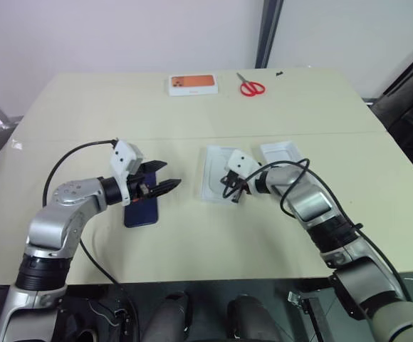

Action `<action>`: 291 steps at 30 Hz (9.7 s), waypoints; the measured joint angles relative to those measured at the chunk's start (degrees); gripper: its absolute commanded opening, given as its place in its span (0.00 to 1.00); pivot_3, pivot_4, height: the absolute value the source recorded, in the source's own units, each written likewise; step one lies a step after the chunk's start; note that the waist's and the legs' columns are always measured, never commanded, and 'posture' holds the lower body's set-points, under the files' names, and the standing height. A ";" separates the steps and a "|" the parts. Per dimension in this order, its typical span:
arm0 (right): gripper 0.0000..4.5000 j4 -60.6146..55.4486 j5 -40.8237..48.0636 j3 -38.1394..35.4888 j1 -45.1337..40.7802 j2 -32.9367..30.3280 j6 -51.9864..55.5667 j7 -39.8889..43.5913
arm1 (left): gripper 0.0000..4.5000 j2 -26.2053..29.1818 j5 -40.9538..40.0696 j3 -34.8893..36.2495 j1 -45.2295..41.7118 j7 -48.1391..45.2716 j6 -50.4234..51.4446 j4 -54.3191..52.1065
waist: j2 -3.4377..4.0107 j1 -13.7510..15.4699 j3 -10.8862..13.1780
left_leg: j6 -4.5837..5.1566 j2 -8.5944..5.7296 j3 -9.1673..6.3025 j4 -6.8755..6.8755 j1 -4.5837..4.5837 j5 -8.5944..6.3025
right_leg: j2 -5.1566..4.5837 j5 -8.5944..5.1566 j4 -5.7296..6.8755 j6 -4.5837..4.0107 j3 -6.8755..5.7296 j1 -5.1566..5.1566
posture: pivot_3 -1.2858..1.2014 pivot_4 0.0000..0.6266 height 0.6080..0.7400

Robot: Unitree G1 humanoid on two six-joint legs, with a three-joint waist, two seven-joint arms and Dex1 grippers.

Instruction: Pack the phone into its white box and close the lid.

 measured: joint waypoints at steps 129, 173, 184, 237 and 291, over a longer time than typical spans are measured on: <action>0.76 -4.75 10.97 -7.19 -1.33 13.35 -1.50 7.99 | 0.00 -11.71 -23.10 30.99 -5.33 13.63 43.64 25.29 | 0.16 -0.14 -0.17 | 0.02 -0.07 -0.18 -0.19 0.17 -0.04 | -0.05 0.00 -0.06 0.01 -0.08 0.00 | 0.52 0.24 0.95; 0.01 -11.67 6.32 4.87 7.76 2.59 -13.26 13.35 | 0.00 -15.12 -31.37 27.67 -7.30 21.29 41.58 21.08 | -0.11 0.03 0.01 | -0.06 -0.04 -0.17 -0.07 0.02 0.01 | -0.03 0.00 -0.06 0.00 -0.09 0.02 | 0.52 0.24 0.95; 0.85 -8.64 4.45 5.18 5.88 4.46 -12.18 11.23 | 0.00 -16.58 -34.98 28.02 -6.08 25.46 41.64 17.17 | -0.14 0.09 0.02 | -0.07 -0.05 -0.17 -0.05 0.02 0.02 | -0.03 0.00 -0.05 0.00 -0.10 0.03 | 0.52 0.24 0.95; 0.10 -0.92 6.78 -7.81 5.86 -1.60 -12.00 2.23 | 0.00 -9.41 -21.44 14.81 -7.95 29.56 29.49 14.79 | -0.18 0.16 0.06 | -0.08 -0.04 -0.10 -0.06 0.01 0.03 | -0.02 0.00 -0.05 0.00 -0.05 0.02 | 0.52 0.24 0.95; 0.88 -6.59 6.93 -16.82 6.80 -10.36 -1.36 2.35 | 0.86 -13.66 3.75 -3.20 -12.18 5.33 2.85 21.42 | -0.19 0.05 0.08 | -0.06 -0.03 -0.09 -0.07 0.00 0.04 | -0.01 0.00 -0.04 0.00 -0.06 0.02 | 0.52 0.24 0.95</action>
